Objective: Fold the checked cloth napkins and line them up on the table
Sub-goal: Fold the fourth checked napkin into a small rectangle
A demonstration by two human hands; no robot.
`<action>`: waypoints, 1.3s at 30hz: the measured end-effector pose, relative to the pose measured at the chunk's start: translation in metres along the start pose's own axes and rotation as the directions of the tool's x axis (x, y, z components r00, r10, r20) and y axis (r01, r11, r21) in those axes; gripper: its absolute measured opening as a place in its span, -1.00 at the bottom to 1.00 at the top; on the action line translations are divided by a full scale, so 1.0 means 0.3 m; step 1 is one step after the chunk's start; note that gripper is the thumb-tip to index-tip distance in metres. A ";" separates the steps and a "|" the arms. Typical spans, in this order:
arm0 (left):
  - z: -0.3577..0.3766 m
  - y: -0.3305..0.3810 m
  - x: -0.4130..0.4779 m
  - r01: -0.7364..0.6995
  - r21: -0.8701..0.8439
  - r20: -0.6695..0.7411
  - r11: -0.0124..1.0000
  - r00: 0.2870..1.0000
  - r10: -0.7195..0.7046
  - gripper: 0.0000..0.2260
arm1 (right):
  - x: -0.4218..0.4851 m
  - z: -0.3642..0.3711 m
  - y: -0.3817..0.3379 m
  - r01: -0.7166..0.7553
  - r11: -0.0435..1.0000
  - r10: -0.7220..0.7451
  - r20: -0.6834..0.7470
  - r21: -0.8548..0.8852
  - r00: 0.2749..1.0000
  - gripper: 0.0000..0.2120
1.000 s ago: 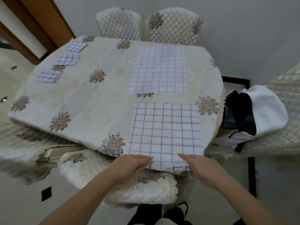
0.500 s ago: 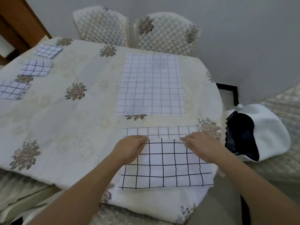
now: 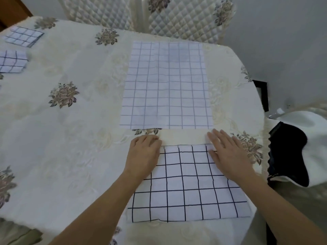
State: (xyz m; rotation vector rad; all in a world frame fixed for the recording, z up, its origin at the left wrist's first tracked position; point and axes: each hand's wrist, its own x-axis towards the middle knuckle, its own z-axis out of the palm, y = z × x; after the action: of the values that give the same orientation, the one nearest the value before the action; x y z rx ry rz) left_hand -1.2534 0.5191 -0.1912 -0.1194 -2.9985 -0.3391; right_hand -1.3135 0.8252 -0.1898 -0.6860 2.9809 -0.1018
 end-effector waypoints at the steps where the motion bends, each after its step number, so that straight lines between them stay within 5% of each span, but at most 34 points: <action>1: -0.013 0.019 -0.004 0.046 -0.011 -0.014 0.999 0.999 -0.046 -0.81 | -0.013 -0.001 -0.008 -0.027 0.999 0.028 -0.046 0.026 0.999 -0.49; 5: -0.105 0.170 -0.130 0.083 -0.099 -0.031 0.992 0.996 -0.086 -0.70 | -0.138 -0.026 -0.069 -0.084 0.982 0.107 -0.128 0.171 0.986 -0.51; 11: -0.100 0.298 -0.381 0.003 0.022 0.248 1.000 0.969 -0.009 -0.46 | -0.408 -0.017 -0.171 -0.195 0.937 0.194 0.030 0.291 0.980 -0.37; 16: -0.083 0.337 -0.441 -0.121 0.052 0.286 0.991 0.953 0.101 -0.30 | -0.492 -0.019 -0.205 0.010 0.967 -0.008 -0.008 0.254 1.000 -0.29; 21: -0.016 0.393 -0.481 -0.244 0.106 0.349 0.964 0.917 0.194 -0.33 | -0.537 0.026 -0.139 0.142 0.985 -0.146 0.038 0.102 0.989 -0.25; 28: 0.032 0.406 -0.457 -0.215 0.151 0.352 0.965 0.924 0.151 -0.39 | -0.528 0.074 -0.132 0.200 0.980 -0.200 0.018 0.021 0.980 -0.45; 39: 0.028 0.373 -0.476 -0.155 0.132 0.362 0.979 0.927 0.098 -0.38 | -0.547 0.059 -0.091 0.173 0.984 -0.163 0.174 -0.041 0.971 -0.45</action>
State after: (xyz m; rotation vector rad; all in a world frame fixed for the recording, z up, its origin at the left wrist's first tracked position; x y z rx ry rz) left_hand -1.1026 0.6204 -0.1935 -0.3985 -3.3344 -0.0679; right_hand -1.1528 0.8719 -0.1946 -0.9048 2.7686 0.0288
